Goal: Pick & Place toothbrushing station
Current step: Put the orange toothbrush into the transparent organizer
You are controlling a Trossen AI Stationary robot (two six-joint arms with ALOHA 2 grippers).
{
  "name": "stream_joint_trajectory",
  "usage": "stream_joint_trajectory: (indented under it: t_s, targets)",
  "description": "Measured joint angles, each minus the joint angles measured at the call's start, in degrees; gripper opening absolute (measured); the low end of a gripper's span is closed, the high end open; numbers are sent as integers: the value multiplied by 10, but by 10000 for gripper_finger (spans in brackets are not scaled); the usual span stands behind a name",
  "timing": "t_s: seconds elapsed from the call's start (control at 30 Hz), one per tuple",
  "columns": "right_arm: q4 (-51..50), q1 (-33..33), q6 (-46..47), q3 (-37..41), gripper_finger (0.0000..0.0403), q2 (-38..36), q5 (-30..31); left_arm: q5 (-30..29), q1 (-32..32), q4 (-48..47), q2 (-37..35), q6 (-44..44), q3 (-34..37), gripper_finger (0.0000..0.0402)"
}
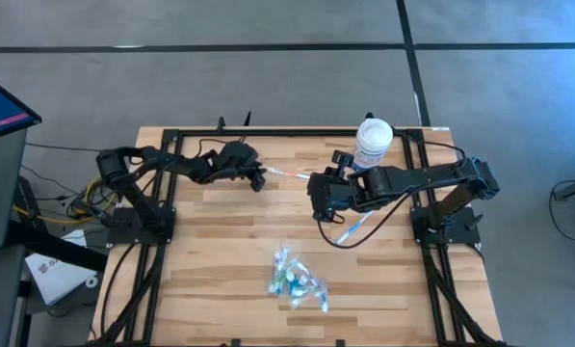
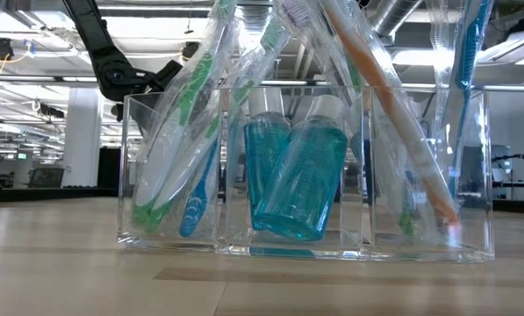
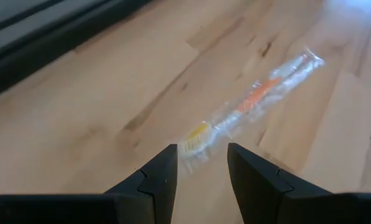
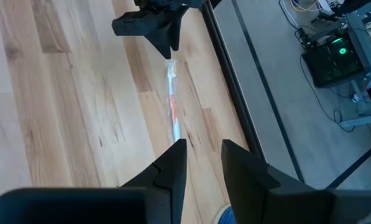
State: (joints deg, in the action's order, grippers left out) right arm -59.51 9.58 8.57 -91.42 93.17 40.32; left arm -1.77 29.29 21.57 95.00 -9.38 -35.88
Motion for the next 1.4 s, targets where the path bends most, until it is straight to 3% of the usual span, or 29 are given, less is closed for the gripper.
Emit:
stream_joint_trajectory:
  t_s: [0.77, 1.13, 1.4]
  targets:
    - [5, 0, -1, 0, 91, 0, 0, -29, 1, -34, 2, 19, 0, 136]
    - [17, 2, -12, 0, 91, 0, 0, -29, -1, -32, 81, 34, -40, 136]
    - [17, 2, -15, 0, 91, 0, 0, -38, -4, -27, 99, 52, -55, 130]
